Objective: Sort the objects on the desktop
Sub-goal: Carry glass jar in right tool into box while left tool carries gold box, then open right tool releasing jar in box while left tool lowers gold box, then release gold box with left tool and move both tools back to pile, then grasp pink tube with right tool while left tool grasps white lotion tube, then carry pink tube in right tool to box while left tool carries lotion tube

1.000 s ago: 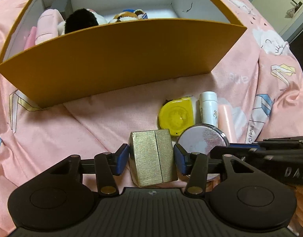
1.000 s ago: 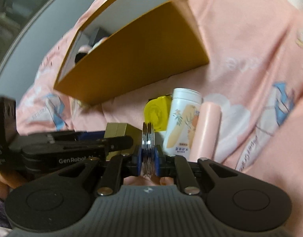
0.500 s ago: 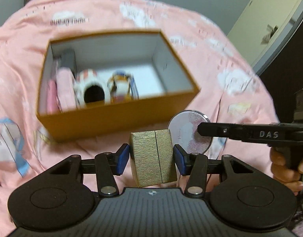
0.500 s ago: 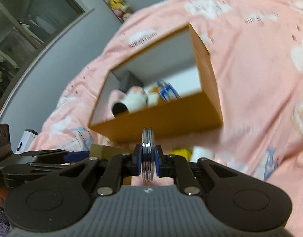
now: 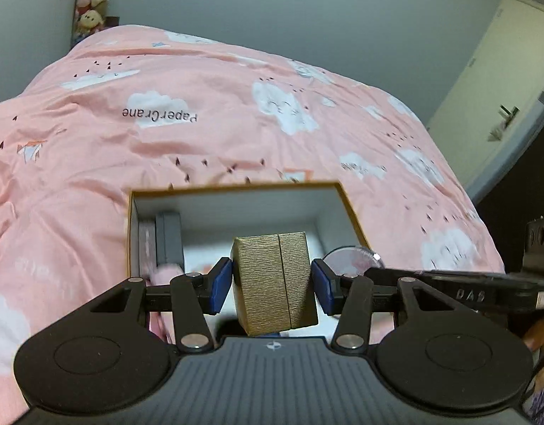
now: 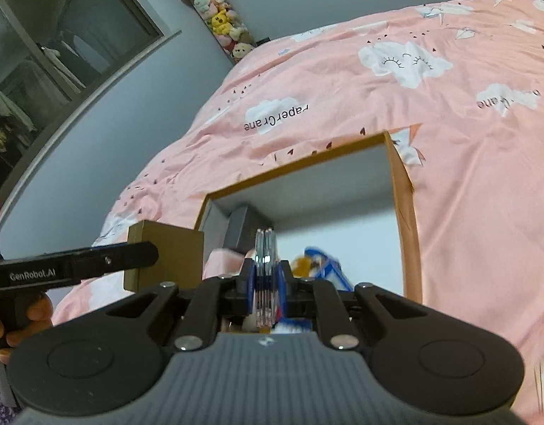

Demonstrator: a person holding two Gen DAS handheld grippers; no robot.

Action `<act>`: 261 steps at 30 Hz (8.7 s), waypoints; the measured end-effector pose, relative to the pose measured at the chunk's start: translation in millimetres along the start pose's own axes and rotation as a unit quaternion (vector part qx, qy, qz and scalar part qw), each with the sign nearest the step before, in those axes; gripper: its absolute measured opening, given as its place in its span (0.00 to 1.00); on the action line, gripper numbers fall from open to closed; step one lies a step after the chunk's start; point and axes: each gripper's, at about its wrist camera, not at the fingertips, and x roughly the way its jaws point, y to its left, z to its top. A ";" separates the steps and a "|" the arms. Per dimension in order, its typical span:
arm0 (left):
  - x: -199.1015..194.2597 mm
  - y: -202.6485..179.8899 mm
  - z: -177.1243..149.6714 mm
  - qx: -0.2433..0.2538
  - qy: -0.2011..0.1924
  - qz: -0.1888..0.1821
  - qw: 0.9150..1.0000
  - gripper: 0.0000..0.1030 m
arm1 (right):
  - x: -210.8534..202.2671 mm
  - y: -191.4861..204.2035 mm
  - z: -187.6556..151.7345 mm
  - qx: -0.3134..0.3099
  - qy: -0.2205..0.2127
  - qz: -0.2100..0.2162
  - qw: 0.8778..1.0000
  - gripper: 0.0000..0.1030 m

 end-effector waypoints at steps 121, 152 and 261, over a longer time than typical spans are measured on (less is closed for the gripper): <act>65.1 72.3 11.4 -0.038 0.064 0.065 0.995 0.55 | 194.3 35.5 24.6 -0.305 0.125 -0.110 0.938 0.28; 36.8 -49.6 -182.0 0.075 0.143 -0.092 0.983 0.41 | -30.6 -37.4 -174.5 -0.012 0.041 -0.168 0.985 0.28; 26.8 -65.0 -171.0 0.061 0.073 -0.113 0.989 0.09 | -96.0 -11.1 -144.2 -0.009 -0.009 -0.160 0.987 0.06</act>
